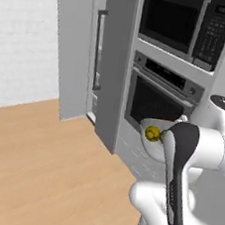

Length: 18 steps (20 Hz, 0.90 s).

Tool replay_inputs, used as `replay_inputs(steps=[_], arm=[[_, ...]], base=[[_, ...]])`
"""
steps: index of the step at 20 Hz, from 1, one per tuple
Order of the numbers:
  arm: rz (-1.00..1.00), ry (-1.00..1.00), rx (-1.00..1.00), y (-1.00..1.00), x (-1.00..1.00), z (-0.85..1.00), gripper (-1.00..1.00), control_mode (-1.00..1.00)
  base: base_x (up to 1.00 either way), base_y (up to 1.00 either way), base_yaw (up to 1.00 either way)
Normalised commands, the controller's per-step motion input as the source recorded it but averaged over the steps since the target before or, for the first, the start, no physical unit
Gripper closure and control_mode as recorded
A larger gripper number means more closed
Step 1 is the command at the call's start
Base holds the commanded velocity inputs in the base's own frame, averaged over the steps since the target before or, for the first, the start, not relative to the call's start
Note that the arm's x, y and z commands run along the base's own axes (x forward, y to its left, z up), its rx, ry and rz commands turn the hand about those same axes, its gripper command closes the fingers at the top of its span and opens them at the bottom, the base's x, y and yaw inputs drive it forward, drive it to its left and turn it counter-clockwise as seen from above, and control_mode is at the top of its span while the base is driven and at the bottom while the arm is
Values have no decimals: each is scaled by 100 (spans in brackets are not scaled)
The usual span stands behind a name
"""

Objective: Take the meat container that has the steak and place it on the second highest rack of the freezer. Then take the vegetable container that has the cucumber and lemon and place it on the highest rack of the freezer.

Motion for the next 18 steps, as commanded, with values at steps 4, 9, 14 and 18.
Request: replay_inputs(steps=[4, 9, 14, 18], arm=[[0, 0, 0, 0, 0, 0, 100, 100], [0, 0, 0, 0, 0, 0, 100, 100], [0, 0, 0, 0, 0, 0, 100, 100], [0, 0, 0, 0, 0, 0, 100, 100]], base=[[16, 45, 80], [93, 42, 42], [100, 33, 10], [100, 17, 0]])
